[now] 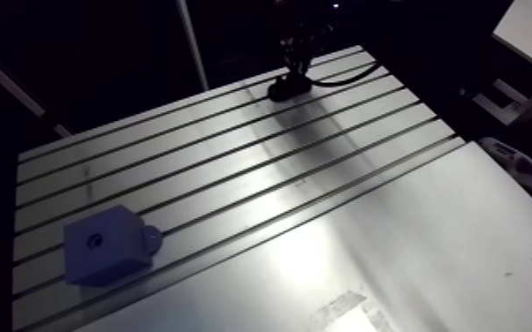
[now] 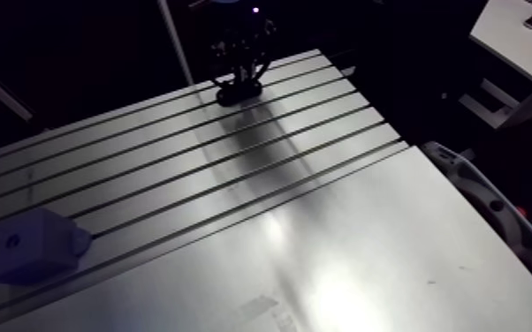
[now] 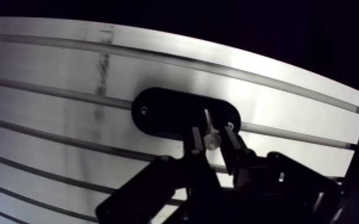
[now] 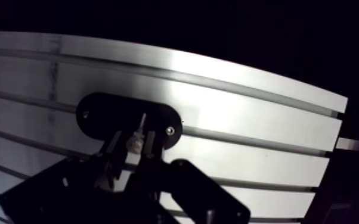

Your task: Pick up the M10 bolt and insert it into the hex recess until seated.

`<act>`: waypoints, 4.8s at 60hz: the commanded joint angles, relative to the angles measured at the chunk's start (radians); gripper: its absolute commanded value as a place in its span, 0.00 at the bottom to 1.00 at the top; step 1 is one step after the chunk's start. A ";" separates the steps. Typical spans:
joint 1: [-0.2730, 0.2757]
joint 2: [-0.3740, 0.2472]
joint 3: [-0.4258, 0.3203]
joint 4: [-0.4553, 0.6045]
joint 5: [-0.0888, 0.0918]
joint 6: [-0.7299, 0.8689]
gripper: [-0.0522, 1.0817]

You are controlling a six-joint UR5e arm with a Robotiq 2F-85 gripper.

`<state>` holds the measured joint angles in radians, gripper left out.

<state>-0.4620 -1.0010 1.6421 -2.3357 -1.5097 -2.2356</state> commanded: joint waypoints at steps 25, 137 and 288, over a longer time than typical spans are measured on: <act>0.000 -0.015 -0.003 0.000 0.004 -0.002 0.71; 0.405 -0.264 -0.236 0.741 -0.155 0.176 0.85; 0.686 -0.351 0.054 0.570 -0.117 0.203 0.92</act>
<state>0.2126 -1.3618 1.6863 -1.7386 -1.6212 -2.0488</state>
